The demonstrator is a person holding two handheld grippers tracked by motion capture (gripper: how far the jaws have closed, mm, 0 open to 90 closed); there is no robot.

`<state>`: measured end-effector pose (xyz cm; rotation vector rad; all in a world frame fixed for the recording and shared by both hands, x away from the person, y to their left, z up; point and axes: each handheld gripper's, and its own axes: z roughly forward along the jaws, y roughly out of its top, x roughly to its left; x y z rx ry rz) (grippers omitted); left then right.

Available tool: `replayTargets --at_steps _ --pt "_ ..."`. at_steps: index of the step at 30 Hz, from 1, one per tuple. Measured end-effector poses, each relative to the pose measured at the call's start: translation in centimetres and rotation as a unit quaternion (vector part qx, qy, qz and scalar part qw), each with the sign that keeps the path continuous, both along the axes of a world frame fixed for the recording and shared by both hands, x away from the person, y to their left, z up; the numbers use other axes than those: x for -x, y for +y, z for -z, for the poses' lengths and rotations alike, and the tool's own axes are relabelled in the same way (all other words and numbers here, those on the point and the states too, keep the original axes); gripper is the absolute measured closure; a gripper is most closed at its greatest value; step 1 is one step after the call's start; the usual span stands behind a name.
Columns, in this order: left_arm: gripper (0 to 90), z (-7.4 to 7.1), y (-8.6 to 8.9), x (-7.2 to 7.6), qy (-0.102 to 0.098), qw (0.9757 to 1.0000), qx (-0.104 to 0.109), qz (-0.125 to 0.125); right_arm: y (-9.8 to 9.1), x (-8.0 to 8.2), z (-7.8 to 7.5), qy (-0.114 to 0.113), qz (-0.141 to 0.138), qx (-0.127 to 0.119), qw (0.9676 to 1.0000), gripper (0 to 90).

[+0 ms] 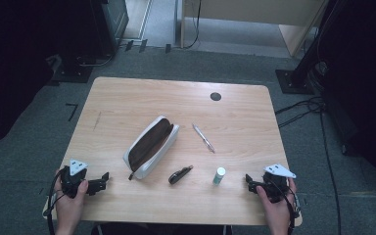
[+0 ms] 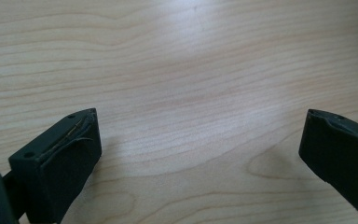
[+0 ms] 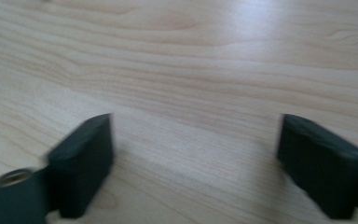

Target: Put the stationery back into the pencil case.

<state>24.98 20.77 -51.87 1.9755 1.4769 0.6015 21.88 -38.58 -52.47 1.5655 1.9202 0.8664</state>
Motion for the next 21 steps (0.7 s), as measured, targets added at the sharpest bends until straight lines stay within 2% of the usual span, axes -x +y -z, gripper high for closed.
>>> replayTargets --at_steps 2,4,6,8,9,11,15,16,17,21 --pt "0.0 0.0 -0.2 0.0 0.002 1.0000 -0.009 0.004 0.1 0.2 -0.1 -0.003 0.009 -0.008 0.9999 14.2" --pt "0.0 0.0 -0.1 -0.1 0.004 1.0000 -0.004 0.002 0.2 0.3 -0.3 -0.005 0.009 -0.013 0.9999 13.8" --pt "0.0 0.0 -0.2 -0.1 0.004 1.0000 -0.005 0.002 0.2 0.5 -0.7 -0.013 -0.003 -0.034 0.9993 14.0" --pt "0.0 0.1 -0.2 -0.1 0.005 1.0000 -0.005 0.003 0.4 0.7 -1.4 -0.025 -0.023 -0.067 0.9972 16.5" --pt "0.0 0.1 -0.2 -0.1 0.005 1.0000 -0.005 0.003 0.7 0.9 -1.8 -0.035 -0.040 -0.084 0.9950 18.2" --pt "0.0 0.1 -0.2 -0.1 0.005 1.0000 -0.005 0.004 1.3 1.2 -2.6 -0.046 -0.070 -0.104 0.9911 23.6" --pt "0.0 0.0 -0.2 -0.1 0.005 0.9999 -0.005 0.008 3.0 1.8 -4.2 -0.059 -0.140 -0.127 0.9802 31.2" --pt "0.0 0.0 -0.2 -0.1 0.005 0.9999 -0.005 0.008 3.7 2.1 -5.1 -0.059 -0.171 -0.142 0.9732 33.1" --pt "0.0 0.0 -0.2 -0.1 0.005 0.9999 -0.005 0.009 3.7 2.1 -5.1 -0.059 -0.171 -0.142 0.9732 33.1" --pt "0.0 0.0 -0.2 -0.1 0.006 0.9999 -0.005 0.010 5.3 2.4 -6.0 -0.064 -0.202 -0.160 0.9642 36.8"
